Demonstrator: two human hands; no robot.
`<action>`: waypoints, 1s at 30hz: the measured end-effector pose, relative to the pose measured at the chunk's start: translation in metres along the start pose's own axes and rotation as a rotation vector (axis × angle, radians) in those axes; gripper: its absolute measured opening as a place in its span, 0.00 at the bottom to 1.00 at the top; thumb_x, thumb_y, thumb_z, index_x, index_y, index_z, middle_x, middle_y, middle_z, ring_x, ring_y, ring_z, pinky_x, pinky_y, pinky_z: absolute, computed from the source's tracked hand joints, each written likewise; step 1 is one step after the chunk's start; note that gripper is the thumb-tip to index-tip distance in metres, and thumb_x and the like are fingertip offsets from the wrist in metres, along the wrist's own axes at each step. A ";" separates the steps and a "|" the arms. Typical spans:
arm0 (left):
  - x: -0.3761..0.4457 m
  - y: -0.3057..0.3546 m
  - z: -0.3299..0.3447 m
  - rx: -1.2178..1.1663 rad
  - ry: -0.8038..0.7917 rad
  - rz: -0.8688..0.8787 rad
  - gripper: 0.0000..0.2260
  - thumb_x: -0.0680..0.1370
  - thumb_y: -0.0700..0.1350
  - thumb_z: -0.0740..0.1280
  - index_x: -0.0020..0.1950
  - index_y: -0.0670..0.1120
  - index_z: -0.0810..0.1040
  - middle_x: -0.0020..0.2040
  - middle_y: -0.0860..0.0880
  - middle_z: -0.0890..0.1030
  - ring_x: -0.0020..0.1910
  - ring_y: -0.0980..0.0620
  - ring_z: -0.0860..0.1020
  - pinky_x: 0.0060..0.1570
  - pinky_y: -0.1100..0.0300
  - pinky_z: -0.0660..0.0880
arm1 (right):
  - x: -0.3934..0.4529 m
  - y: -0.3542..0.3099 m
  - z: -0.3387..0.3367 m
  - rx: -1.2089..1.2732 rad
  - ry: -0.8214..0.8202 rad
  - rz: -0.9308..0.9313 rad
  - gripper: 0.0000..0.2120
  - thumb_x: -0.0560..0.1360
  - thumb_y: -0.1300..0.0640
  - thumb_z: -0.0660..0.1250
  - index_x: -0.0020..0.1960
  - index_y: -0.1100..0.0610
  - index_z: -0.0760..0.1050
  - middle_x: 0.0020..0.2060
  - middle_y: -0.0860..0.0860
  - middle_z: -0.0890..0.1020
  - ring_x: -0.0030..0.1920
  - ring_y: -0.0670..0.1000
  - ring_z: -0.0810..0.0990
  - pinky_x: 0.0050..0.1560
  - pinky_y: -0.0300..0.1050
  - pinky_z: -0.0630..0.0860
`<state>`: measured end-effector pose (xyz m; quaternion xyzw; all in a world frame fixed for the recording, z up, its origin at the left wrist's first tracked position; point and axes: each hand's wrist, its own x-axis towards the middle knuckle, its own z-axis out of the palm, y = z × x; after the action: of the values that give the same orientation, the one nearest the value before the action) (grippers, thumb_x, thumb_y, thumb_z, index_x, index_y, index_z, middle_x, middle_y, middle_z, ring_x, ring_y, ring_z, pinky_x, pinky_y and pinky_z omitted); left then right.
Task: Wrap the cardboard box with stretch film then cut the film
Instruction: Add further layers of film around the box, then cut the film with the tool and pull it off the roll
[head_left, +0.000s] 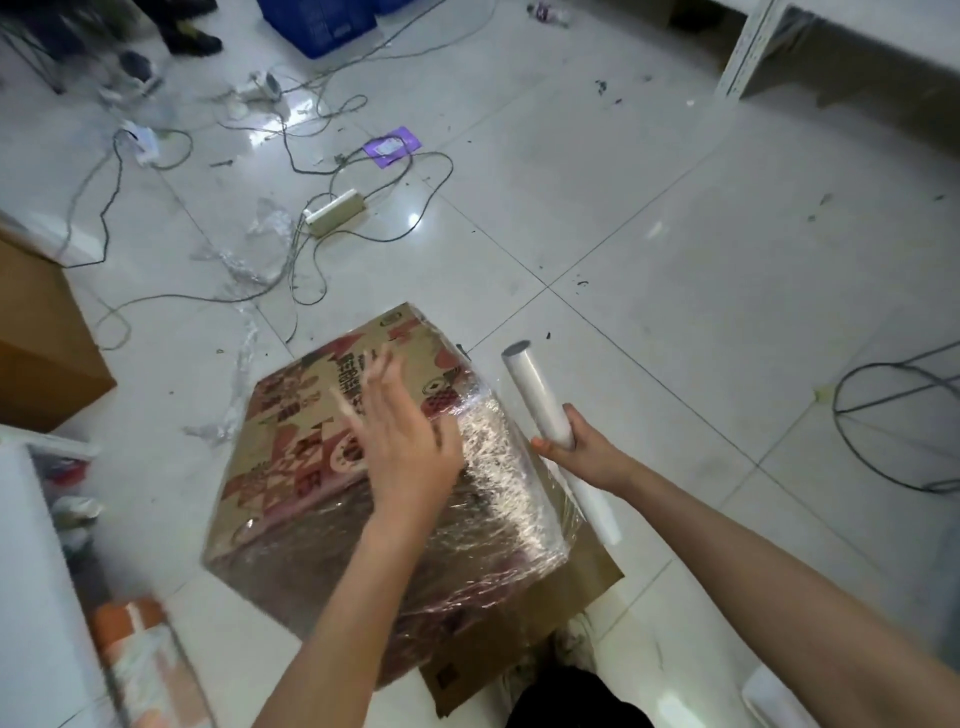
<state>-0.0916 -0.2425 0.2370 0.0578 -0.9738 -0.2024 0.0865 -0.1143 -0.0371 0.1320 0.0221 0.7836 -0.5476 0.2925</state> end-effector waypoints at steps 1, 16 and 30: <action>0.010 0.019 0.014 -0.064 0.007 0.069 0.29 0.75 0.50 0.58 0.72 0.41 0.55 0.74 0.44 0.58 0.72 0.57 0.45 0.71 0.38 0.41 | 0.002 0.003 0.001 -0.009 -0.012 0.003 0.16 0.76 0.52 0.66 0.58 0.57 0.63 0.41 0.46 0.70 0.39 0.42 0.71 0.35 0.28 0.70; 0.095 0.041 0.046 0.072 -0.479 0.185 0.25 0.80 0.63 0.48 0.70 0.53 0.68 0.50 0.49 0.84 0.53 0.48 0.80 0.57 0.51 0.73 | 0.026 0.004 -0.013 0.068 -0.024 -0.070 0.14 0.75 0.52 0.68 0.51 0.51 0.62 0.38 0.44 0.71 0.34 0.39 0.71 0.35 0.31 0.69; 0.116 0.040 0.043 0.123 -0.506 0.235 0.22 0.80 0.60 0.53 0.70 0.52 0.68 0.48 0.50 0.83 0.49 0.49 0.80 0.43 0.57 0.72 | 0.037 0.018 -0.024 0.243 -0.024 -0.010 0.16 0.76 0.45 0.63 0.61 0.48 0.66 0.51 0.44 0.73 0.55 0.45 0.74 0.57 0.38 0.69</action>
<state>-0.2168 -0.2067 0.2316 -0.1025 -0.9749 -0.1396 -0.1400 -0.1485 -0.0193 0.1044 0.0471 0.7079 -0.6402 0.2945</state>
